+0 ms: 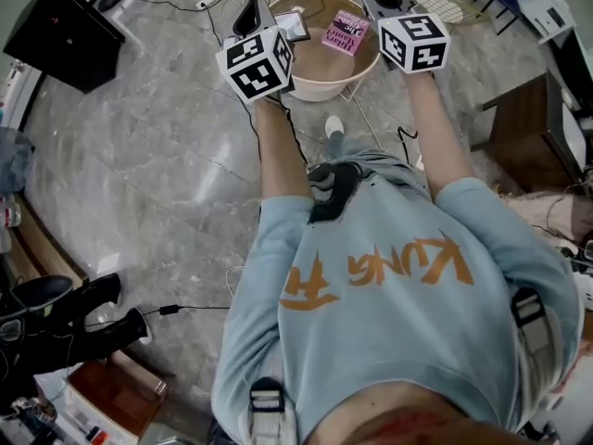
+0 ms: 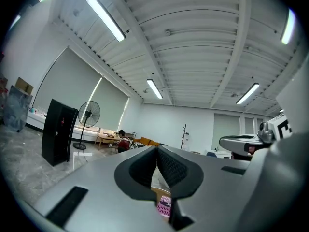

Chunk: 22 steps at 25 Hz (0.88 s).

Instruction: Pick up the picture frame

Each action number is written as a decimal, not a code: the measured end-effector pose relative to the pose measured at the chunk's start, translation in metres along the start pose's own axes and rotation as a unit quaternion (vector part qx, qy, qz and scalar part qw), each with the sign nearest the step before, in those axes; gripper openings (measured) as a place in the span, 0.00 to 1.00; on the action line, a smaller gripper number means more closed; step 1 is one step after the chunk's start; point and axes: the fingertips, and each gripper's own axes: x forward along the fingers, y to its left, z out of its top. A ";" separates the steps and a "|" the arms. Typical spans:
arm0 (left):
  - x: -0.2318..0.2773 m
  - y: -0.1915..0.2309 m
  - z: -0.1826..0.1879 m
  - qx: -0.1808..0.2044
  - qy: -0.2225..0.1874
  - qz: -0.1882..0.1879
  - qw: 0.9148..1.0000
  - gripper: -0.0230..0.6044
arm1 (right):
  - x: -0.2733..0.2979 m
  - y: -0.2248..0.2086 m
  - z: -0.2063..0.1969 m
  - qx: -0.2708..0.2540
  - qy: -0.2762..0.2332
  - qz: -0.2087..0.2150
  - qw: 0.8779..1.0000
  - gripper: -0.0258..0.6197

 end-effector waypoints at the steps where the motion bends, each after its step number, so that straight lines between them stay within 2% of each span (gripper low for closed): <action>1: 0.003 0.001 0.001 0.001 0.000 0.000 1.000 0.07 | 0.003 -0.001 0.000 0.000 0.000 0.001 1.000 0.04; 8: 0.029 0.007 -0.009 0.010 0.014 -0.001 1.000 0.07 | 0.031 -0.017 -0.012 0.018 -0.004 0.006 1.000 0.04; 15: 0.057 0.027 -0.029 0.028 0.037 0.026 0.999 0.07 | 0.077 -0.032 -0.057 0.076 0.001 0.018 0.997 0.04; 19: 0.096 0.064 -0.049 0.003 0.062 0.052 0.997 0.07 | 0.138 -0.040 -0.085 0.117 0.018 0.035 0.992 0.04; 22: 0.131 0.073 -0.059 -0.008 0.073 0.061 0.995 0.07 | 0.175 -0.055 -0.100 0.129 0.030 0.046 0.990 0.04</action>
